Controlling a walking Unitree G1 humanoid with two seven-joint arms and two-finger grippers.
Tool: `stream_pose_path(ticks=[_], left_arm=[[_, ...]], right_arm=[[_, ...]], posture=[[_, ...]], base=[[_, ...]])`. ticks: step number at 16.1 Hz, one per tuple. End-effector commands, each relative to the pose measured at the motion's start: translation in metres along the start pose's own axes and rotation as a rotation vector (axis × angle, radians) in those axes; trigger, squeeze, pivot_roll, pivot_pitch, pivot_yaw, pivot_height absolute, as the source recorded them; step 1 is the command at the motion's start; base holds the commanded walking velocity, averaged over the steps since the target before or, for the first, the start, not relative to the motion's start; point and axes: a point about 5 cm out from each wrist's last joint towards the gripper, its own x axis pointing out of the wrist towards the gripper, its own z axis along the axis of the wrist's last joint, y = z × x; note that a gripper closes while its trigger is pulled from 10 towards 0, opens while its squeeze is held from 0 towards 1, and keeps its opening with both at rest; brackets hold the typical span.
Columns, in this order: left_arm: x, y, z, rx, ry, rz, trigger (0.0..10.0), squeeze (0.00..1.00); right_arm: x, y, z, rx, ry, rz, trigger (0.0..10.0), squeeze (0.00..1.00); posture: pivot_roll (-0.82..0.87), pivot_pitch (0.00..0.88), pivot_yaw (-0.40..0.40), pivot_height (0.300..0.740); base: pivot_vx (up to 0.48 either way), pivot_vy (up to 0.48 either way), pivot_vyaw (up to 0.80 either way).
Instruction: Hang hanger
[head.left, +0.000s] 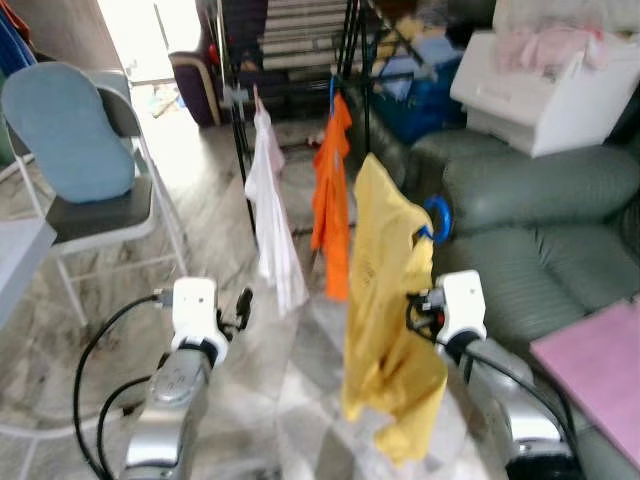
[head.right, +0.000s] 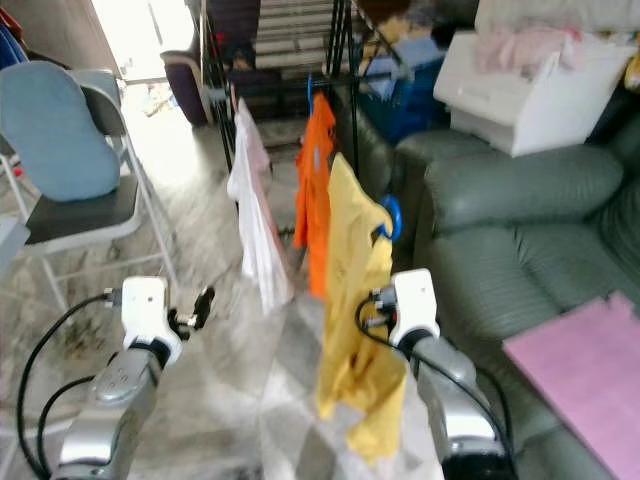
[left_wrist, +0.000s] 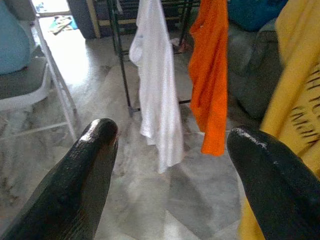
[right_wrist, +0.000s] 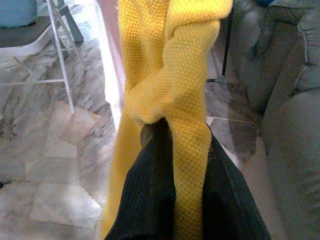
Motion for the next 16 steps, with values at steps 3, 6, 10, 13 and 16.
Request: stream_pose_path(ticks=[3,6,10,13,16], left_arm=[[0.001,-0.002,0.004,0.004,-0.009,-0.005,10.0,0.0],[0.001,-0.002,0.004,0.01,-0.011,-0.001,10.0,0.0],[0.001,0.0,0.005,0.024,-0.017,0.023,10.0,0.0],[0.001,0.005,0.008,0.038,-0.032,0.074,10.0,0.0],[0.002,0.009,0.012,0.051,-0.054,0.109,10.0,0.0]], right_arm=[[0.002,-0.001,0.016,-0.03,-0.066,0.01,10.0,0.0],[0.002,0.005,0.017,-0.056,-0.074,0.044,10.0,0.0],[0.002,0.011,0.018,-0.074,-0.08,0.078,10.0,0.0],[0.006,0.01,0.025,-0.121,-0.101,0.104,10.0,0.0],[0.012,0.007,0.034,-0.144,-0.121,0.106,10.0,0.0]], posture=[[-0.15,0.0,0.065,0.74],[-0.14,0.0,0.064,0.74],[-0.14,0.0,0.065,0.74],[-0.14,0.0,0.066,0.74],[-0.14,0.0,0.065,0.74]], base=[[0.0,0.0,0.0],[0.0,0.0,0.8],[0.0,0.0,0.8],[0.0,0.0,0.8],[0.0,0.0,0.8]])
